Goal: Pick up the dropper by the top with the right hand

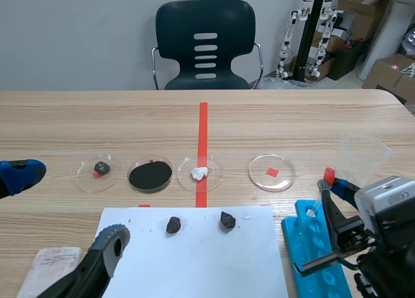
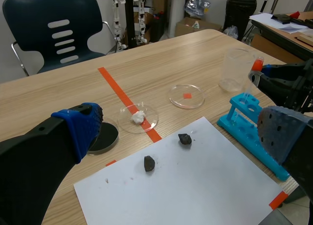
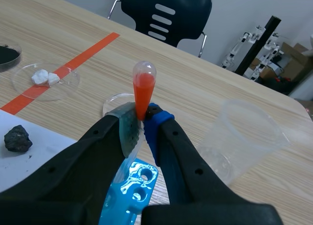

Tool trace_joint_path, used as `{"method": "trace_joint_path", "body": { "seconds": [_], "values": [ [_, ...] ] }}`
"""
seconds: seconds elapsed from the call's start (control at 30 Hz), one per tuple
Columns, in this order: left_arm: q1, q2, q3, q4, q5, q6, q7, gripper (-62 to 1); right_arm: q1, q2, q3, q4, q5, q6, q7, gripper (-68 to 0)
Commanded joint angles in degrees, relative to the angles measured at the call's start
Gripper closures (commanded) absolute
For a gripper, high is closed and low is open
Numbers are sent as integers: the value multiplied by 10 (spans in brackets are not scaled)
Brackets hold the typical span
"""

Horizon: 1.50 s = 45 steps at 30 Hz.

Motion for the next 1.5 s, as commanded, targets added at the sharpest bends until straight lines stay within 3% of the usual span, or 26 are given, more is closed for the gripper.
{"method": "trace_joint_path", "body": {
  "seconds": [0.0,0.93,1.47],
  "values": [
    [2,1,1,3,-4,-1,-8,-623,-3,6,1,15,4,-4,11,-4],
    [2,1,1,3,-4,-1,-8,-623,-64,6,1,113,4,-4,21,-4],
    [2,1,1,3,-4,-1,-8,-623,-125,6,1,213,4,-4,21,-4]
  ]
}}
